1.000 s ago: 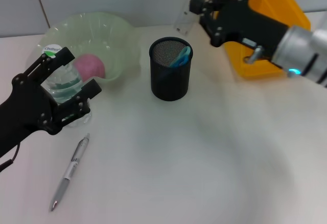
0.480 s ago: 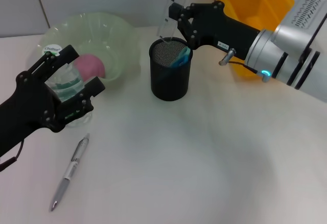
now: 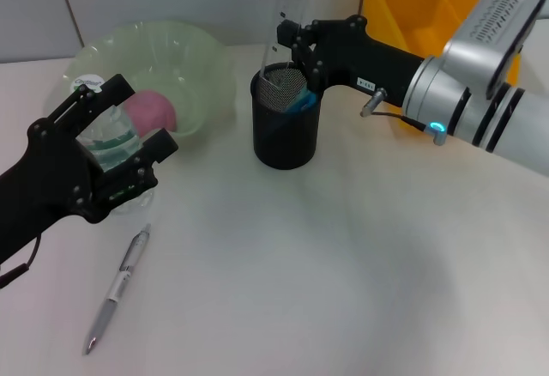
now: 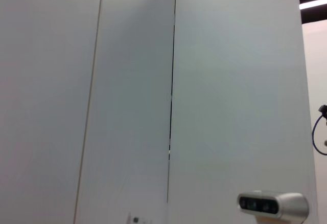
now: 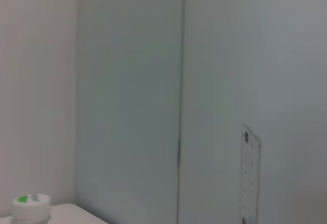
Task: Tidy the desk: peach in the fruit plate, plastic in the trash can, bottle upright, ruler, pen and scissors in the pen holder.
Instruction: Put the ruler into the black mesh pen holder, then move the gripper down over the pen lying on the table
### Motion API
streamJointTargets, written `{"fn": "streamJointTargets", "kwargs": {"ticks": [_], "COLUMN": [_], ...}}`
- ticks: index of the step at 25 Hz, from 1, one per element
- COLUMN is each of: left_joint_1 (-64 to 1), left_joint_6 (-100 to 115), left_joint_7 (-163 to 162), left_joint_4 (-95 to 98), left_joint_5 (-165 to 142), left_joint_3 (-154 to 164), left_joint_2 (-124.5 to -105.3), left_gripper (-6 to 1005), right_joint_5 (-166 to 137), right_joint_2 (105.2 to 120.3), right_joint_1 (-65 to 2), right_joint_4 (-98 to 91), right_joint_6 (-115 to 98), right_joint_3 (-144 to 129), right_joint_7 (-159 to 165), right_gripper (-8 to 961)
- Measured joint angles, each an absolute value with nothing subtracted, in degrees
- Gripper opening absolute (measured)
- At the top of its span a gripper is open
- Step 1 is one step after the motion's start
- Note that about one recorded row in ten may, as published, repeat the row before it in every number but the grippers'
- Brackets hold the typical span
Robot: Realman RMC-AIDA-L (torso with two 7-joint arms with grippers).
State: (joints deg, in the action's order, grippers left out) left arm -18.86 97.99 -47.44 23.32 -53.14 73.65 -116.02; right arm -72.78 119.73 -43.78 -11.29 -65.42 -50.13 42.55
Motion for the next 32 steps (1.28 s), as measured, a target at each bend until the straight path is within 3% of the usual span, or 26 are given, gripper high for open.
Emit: {"fn": "streamJointTargets", "kwargs": {"ticks": [3,17,24,29,32], "left_joint_1": [-18.78,-18.95,-18.31,-17.38,-16.72], "left_joint_6": [98.34,98.87,99.28,100.04,99.64], "left_joint_7": [-47.45,-47.55,-47.70,-53.23,-55.52], "left_joint_4": [23.35,23.62,23.73,24.01,24.70], "left_joint_5": [-53.15,-53.99,-54.00,-54.06,-54.24], "left_joint_3": [73.64,73.24,73.51,73.09,73.00], "left_joint_2": [-115.95,-115.69,-114.92,-113.56,-113.21], "left_gripper": [856,856,855,855,854], "right_joint_5": [-72.57,-71.23,-71.17,-71.31,-71.48], "right_joint_2": [119.73,119.62,119.33,119.28,119.26], "right_joint_1": [-43.87,-41.55,-33.68,-28.63,-26.81], "right_joint_4": [-11.10,-12.95,-24.40,-30.78,-33.08], "right_joint_6": [-64.40,-69.66,-78.37,-83.23,-83.64], "right_joint_3": [-50.05,-49.40,-50.02,-50.09,-50.33], "right_joint_7": [44.32,47.13,55.15,58.95,60.33], "right_gripper": [11,377,537,760,805]}}
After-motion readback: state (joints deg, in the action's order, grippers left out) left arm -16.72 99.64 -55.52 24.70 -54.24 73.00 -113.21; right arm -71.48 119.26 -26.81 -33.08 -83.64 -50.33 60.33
